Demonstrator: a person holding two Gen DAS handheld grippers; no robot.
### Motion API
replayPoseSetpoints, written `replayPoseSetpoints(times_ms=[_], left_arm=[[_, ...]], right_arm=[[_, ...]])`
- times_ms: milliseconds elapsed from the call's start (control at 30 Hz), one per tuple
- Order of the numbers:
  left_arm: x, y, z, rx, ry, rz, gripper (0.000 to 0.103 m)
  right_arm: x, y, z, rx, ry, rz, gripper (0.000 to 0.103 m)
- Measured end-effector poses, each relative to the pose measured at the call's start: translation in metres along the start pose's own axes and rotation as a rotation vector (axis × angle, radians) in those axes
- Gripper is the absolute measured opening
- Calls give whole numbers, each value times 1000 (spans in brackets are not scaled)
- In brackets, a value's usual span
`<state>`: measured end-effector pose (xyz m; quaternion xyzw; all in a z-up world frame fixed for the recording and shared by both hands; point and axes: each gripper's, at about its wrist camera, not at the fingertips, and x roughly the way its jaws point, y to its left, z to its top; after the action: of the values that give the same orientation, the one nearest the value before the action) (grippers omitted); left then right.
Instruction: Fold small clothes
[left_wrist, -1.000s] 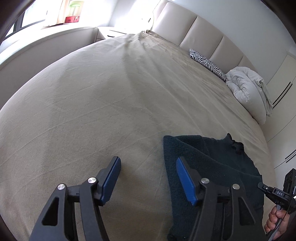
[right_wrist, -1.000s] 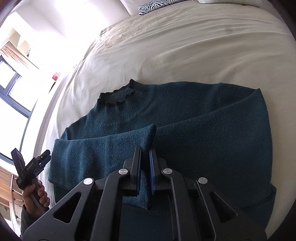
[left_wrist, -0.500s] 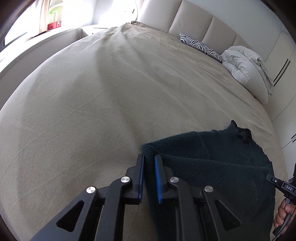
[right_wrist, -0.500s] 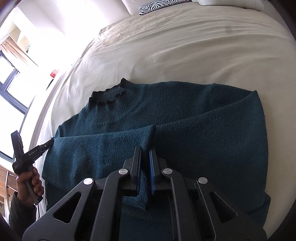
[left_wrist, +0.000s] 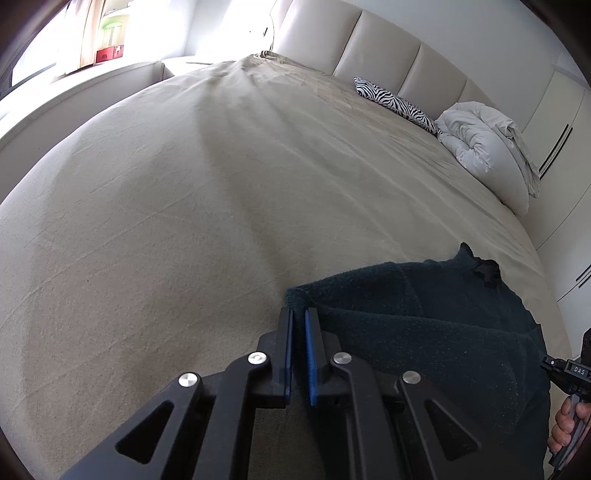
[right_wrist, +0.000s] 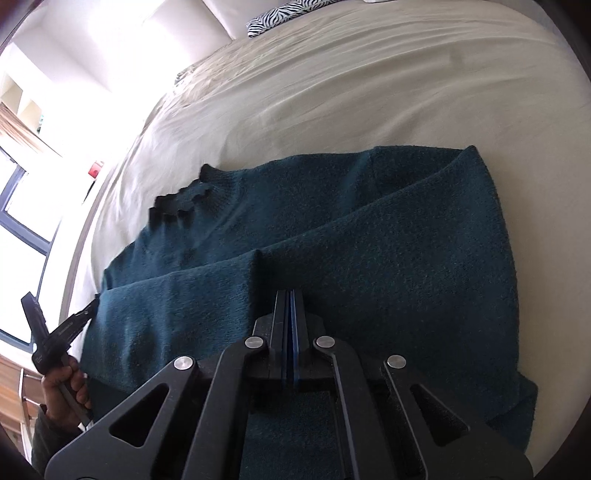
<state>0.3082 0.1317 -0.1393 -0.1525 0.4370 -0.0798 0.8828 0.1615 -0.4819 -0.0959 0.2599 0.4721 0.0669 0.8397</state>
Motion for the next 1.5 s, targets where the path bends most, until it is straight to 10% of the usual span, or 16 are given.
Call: replayPoseSetpoints(times_ms=[100, 233, 700, 867, 1367, 1500], left_arm=[[-2, 12, -1, -51, 4, -64, 9], [-3, 5, -2, -20, -7, -33, 9], [0, 3, -7, -13, -23, -23, 10], [0, 2, -8, -16, -23, -29, 10], [-21, 11, -10, -93, -38, -79, 13], [-48, 8, -19, -131, -26, -157, 44]], right_arm=[[-7, 13, 2, -10, -23, 50, 9], [-5, 23, 3, -14, -30, 37, 46], [6, 21, 10, 44, 22, 25, 46], [26, 37, -1, -37, 84, -73, 8], [9, 6, -8, 75, 79, 17, 9], [-5, 12, -13, 76, 62, 49, 15]])
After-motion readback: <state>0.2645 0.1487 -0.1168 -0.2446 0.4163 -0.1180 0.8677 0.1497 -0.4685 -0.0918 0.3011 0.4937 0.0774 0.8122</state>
